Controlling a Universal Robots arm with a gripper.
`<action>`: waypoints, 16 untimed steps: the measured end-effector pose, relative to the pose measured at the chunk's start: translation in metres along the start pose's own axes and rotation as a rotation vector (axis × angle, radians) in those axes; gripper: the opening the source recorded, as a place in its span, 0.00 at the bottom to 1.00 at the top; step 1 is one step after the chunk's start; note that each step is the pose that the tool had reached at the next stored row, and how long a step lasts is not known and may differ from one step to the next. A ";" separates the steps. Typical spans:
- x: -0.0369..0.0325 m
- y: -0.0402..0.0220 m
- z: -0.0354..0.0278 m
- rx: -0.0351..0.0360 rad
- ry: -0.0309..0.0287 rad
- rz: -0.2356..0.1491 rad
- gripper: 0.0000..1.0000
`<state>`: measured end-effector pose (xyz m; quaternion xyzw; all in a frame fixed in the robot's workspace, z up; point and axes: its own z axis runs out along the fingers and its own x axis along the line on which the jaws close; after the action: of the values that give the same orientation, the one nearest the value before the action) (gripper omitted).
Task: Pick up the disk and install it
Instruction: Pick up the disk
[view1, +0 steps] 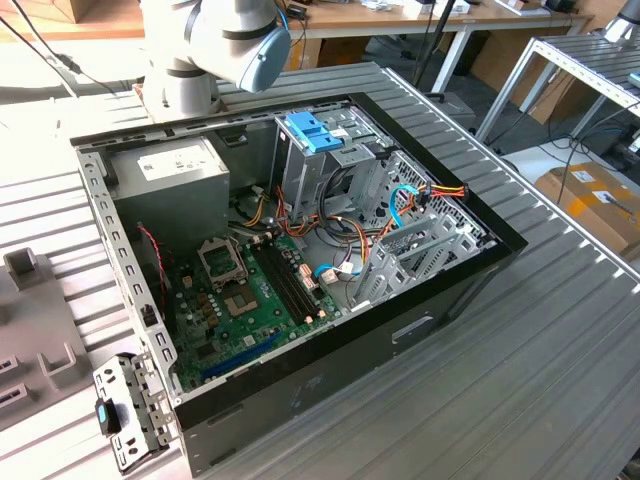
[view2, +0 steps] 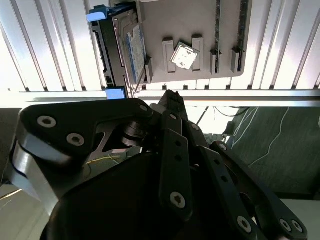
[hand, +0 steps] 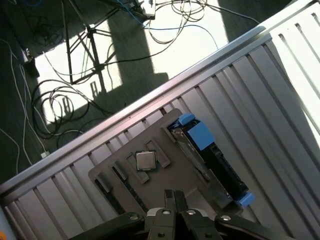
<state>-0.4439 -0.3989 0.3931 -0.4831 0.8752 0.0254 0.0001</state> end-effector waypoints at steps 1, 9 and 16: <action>0.0000 0.0000 0.0000 -0.0002 0.0003 -0.008 0.11; 0.0000 0.0000 0.0000 -0.0013 0.0023 -0.053 0.11; 0.0000 0.0000 0.0000 -0.0023 0.0040 -0.092 0.11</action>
<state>-0.4439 -0.3989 0.3931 -0.5229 0.8520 0.0254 -0.0011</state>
